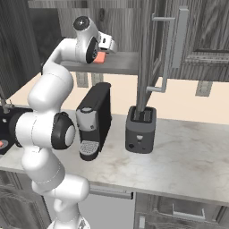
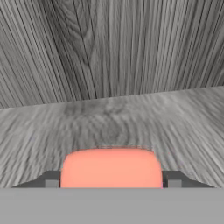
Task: Pick up the bar soap and bar soap from the sink, and place them back in the cabinet, and close the cabinet doors.
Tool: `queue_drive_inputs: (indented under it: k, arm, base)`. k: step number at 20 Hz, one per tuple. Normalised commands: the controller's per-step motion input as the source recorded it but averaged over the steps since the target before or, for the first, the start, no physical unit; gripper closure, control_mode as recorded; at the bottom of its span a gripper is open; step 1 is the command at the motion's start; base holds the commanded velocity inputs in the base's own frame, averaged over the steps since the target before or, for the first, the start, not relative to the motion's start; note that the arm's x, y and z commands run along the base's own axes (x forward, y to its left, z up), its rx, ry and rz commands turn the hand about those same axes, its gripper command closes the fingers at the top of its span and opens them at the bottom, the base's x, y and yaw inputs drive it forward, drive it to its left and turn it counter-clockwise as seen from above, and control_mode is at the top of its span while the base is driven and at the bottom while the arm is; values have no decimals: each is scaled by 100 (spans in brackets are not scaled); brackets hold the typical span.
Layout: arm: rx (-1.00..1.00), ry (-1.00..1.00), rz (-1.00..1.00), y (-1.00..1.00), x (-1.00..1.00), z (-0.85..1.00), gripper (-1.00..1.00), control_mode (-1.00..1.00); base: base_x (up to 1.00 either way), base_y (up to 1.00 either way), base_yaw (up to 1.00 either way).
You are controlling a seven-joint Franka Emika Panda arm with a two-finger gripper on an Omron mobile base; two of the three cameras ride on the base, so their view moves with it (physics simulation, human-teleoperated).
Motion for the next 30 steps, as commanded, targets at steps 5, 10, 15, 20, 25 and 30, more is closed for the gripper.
queue_drive_inputs:
  k: [5,10,15,20,25,30]
  arm:
    - [0,-4,0,0,0,-4,-100,-100]
    - [0,-11,0,0,0,-13,-100,-100]
    - [0,-12,0,0,-7,-18,-100,-100]
    - [0,-8,0,0,-22,-7,-100,-100]
    - [0,-1,0,0,-36,4,-100,-100]
    - [-1,0,0,0,-38,9,-100,-100]
  base:
    - [0,0,0]
    - [0,0,0]
    - [0,0,0]
    - [0,0,0]
    - [0,0,0]
    - [0,0,0]
